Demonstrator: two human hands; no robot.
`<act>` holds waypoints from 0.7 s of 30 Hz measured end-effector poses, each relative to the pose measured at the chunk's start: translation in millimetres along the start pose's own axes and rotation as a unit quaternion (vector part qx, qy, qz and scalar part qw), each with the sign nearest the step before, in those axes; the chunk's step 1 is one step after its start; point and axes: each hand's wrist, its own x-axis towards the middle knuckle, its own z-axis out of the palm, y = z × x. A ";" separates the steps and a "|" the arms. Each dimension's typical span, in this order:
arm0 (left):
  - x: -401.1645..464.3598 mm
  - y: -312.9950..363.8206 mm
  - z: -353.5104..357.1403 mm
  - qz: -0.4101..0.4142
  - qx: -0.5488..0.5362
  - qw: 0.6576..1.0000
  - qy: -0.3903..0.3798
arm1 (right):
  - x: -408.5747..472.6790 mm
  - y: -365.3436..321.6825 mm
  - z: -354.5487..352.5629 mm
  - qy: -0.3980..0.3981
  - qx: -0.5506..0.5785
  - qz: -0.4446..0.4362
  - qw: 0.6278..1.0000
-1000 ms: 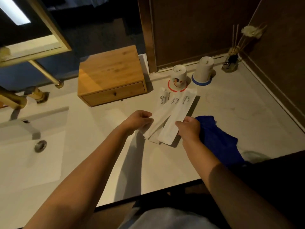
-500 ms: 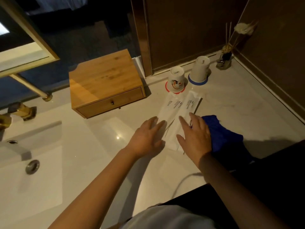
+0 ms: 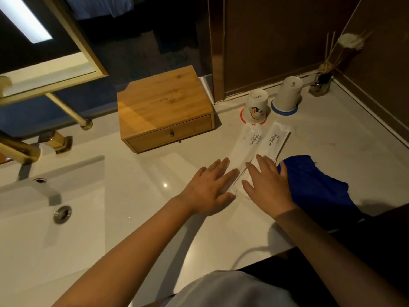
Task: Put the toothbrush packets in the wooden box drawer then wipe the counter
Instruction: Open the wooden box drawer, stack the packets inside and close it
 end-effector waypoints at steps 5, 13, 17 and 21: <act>-17.4 -63.0 -50.9 0.019 0.013 0.983 0.183 | 20.1 -45.4 -16.6 0.079 0.229 -0.020 0.970; -12.6 -182.6 -113.4 -0.161 0.036 0.972 0.166 | 97.7 -130.1 -35.4 -0.057 0.453 0.119 0.882; 5.6 -200.3 -105.8 -0.162 0.007 0.981 0.110 | 140.4 -144.6 -13.6 -0.098 0.523 0.161 0.831; 13.7 -204.0 -94.5 -0.180 0.040 0.975 0.120 | 144.7 -167.3 -46.2 -0.189 0.625 0.209 0.728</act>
